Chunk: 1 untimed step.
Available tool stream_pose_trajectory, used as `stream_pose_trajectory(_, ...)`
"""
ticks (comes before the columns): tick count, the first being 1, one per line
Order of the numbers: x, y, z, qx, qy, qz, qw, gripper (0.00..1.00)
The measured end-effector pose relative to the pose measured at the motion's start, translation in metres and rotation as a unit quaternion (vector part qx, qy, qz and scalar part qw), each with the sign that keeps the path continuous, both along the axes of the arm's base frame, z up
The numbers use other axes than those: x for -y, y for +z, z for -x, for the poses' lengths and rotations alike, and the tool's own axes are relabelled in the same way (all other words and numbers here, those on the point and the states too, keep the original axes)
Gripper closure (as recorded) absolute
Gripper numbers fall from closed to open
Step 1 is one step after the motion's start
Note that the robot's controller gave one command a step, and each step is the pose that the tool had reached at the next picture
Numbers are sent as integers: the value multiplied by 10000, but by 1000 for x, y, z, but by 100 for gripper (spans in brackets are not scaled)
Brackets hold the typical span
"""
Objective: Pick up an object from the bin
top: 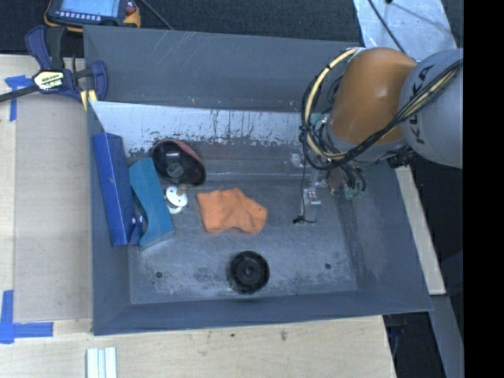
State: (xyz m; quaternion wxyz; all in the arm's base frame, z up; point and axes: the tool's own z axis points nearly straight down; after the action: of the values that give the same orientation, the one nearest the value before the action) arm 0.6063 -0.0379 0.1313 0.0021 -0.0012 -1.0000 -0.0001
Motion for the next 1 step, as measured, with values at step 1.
stream_pose_trajectory(1,0,5,-1,38,4,2,10000,0)
